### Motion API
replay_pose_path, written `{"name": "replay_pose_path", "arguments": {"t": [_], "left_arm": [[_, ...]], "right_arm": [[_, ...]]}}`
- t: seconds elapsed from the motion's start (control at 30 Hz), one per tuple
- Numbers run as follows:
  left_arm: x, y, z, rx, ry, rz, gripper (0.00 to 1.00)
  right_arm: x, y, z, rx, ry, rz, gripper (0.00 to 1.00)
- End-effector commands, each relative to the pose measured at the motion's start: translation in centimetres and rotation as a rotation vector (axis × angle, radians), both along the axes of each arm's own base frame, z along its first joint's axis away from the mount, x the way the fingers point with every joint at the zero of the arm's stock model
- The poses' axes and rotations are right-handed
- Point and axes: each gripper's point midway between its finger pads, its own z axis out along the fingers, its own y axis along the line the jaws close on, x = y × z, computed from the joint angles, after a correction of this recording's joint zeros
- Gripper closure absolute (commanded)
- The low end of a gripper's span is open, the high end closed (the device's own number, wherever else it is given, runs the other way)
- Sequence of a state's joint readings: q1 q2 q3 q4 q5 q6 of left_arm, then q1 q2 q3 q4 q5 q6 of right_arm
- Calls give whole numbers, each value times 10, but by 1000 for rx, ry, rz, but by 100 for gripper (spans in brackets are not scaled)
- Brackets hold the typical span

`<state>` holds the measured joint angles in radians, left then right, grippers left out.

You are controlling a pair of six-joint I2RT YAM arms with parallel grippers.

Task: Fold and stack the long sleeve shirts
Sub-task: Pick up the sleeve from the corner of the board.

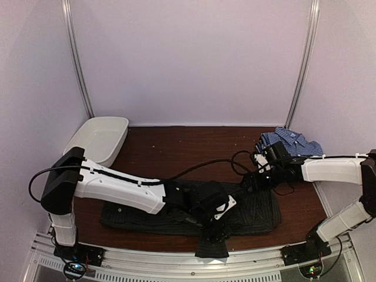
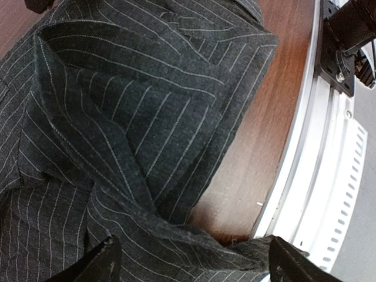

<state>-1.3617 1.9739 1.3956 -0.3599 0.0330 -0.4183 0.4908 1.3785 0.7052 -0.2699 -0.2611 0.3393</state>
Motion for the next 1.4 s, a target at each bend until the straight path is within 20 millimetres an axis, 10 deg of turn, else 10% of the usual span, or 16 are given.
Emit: {"name": "replay_pose_path", "arguments": {"t": [0.0,0.3,0.63,1.07,1.37], "left_arm": [[6,-14,-6,-42,10,45,18],[2,-8,-12,8,23,36,61],[27,0,50,50,-109,-66,99],[85,20,121,4,-197,-368,100],[103,9,118,23,-282,-579,100]], "right_arm": [[0,-2,8,21,-30,-6,10],[-2,-4,17,34,-60,-9,10],[-4,-5,18,31,-62,-8,10],[-4,4,51,113,-149,27,10],[-7,17,63,191,-182,85,10]]}}
